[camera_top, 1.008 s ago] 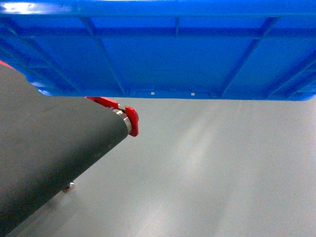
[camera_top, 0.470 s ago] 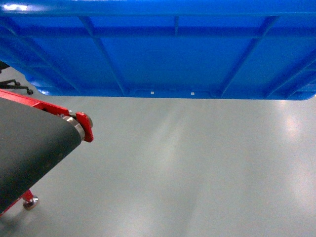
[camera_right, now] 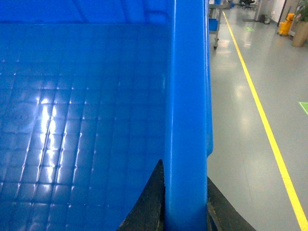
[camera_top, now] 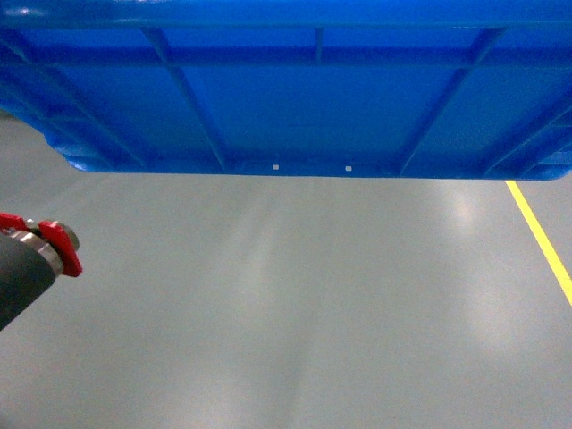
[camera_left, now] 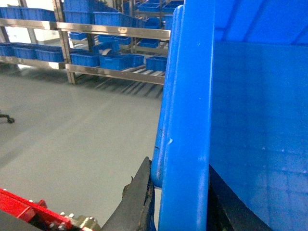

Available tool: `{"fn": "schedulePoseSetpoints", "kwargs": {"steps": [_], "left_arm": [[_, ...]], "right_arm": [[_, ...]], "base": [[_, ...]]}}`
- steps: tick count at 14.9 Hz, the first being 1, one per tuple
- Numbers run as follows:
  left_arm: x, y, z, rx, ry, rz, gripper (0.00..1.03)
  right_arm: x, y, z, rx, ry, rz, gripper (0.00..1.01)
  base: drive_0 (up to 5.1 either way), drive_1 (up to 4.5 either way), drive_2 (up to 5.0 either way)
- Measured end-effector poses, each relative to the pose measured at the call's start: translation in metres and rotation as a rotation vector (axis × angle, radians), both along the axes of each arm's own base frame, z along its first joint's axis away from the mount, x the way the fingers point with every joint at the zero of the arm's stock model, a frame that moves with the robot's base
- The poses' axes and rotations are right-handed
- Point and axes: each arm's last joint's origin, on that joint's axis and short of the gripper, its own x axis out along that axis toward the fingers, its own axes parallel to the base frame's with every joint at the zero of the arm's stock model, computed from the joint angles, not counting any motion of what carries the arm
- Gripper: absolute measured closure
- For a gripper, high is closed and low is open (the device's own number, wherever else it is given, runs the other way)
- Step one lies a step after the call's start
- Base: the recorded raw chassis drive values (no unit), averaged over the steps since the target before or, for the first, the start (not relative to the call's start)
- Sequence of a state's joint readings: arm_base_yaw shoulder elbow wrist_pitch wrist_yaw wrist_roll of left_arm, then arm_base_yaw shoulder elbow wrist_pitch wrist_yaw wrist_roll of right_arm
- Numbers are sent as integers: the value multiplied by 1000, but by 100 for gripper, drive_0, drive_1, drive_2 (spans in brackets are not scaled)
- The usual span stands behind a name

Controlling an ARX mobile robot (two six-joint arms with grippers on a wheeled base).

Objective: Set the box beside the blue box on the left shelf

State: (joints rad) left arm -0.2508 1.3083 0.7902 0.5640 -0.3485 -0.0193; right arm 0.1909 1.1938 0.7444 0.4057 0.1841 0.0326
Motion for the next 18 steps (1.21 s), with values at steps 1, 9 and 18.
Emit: {"fn": "schedulePoseSetpoints", "kwargs": {"steps": [1, 9, 18], "left_arm": [[0, 0, 0, 0, 1, 0, 85], [0, 0, 0, 0, 1, 0, 85], [-1, 0, 0, -3, 0, -2, 85]], "right_arm": [[0, 0, 0, 0, 1, 0, 92], [0, 0, 0, -1, 1, 0, 92], [-2, -1, 2, -6, -4, -4, 92]], "base": [[-158, -158, -158], [-161, -161, -161], [-36, 242, -314]]}}
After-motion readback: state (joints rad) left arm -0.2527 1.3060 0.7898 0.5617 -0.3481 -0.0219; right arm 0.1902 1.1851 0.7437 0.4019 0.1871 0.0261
